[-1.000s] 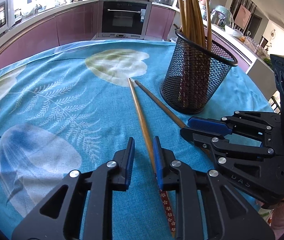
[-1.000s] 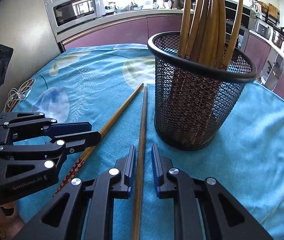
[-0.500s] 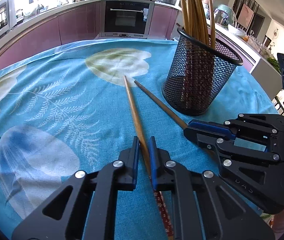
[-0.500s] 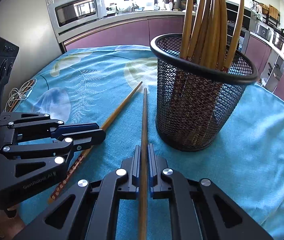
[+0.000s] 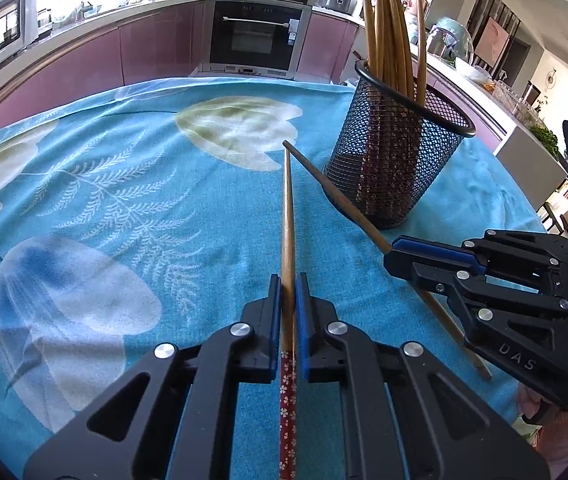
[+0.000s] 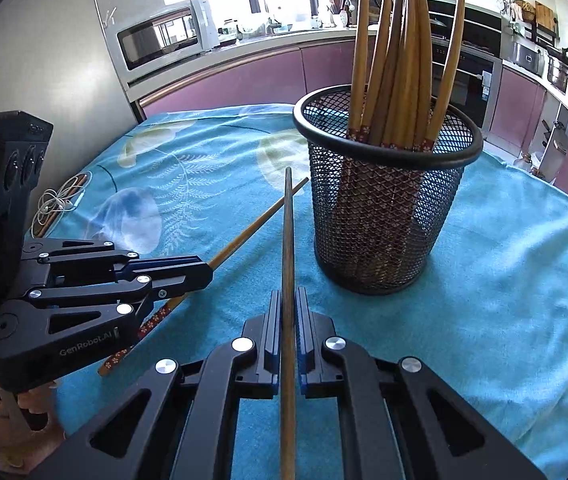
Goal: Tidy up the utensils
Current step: 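Lift the chopstick upright with the right gripper over the mesh cup while the left gripper holds its chopstick, then drop the chopstick into the mesh cup by opening the right gripper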
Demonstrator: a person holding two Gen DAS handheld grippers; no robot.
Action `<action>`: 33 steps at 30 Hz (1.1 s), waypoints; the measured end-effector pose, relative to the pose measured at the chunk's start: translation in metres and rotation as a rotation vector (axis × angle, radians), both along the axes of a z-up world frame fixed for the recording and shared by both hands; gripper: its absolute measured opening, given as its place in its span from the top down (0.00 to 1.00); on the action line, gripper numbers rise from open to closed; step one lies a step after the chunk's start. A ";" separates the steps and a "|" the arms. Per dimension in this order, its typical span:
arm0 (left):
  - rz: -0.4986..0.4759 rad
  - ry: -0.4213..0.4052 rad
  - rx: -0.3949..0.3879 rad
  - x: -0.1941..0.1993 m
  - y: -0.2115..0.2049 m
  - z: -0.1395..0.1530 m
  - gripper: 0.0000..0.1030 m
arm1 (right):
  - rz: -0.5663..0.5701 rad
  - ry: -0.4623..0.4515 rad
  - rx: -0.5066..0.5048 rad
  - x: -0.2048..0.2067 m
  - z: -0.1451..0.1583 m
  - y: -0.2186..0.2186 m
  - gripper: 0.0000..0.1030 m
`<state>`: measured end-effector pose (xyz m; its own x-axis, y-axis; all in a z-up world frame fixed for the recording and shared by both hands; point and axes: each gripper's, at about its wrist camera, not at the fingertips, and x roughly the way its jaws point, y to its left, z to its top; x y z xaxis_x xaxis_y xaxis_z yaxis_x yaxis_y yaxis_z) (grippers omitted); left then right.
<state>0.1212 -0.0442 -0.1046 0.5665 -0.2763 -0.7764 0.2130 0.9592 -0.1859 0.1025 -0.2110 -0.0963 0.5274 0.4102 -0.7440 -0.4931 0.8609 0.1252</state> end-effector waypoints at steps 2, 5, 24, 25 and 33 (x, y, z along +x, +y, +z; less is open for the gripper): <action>0.001 -0.002 -0.004 -0.002 0.001 0.001 0.92 | 0.009 0.001 0.016 -0.002 0.002 0.000 0.95; -0.001 -0.003 -0.016 -0.003 0.003 0.003 0.92 | 0.027 -0.007 0.035 -0.006 0.007 0.000 0.95; -0.006 -0.037 -0.073 -0.017 0.011 0.020 0.92 | 0.032 -0.088 0.143 -0.020 0.043 -0.016 0.95; -0.007 -0.039 -0.077 -0.017 0.011 0.021 0.92 | 0.030 -0.093 0.148 -0.020 0.045 -0.018 0.95; -0.008 -0.054 -0.095 -0.020 0.014 0.027 0.92 | -0.005 -0.166 0.188 -0.015 0.071 -0.032 0.95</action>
<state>0.1016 -0.0301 -0.0774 0.6043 -0.3521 -0.7147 0.2325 0.9360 -0.2644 0.0873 -0.2433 -0.0254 0.6386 0.5301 -0.5579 -0.5161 0.8327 0.2004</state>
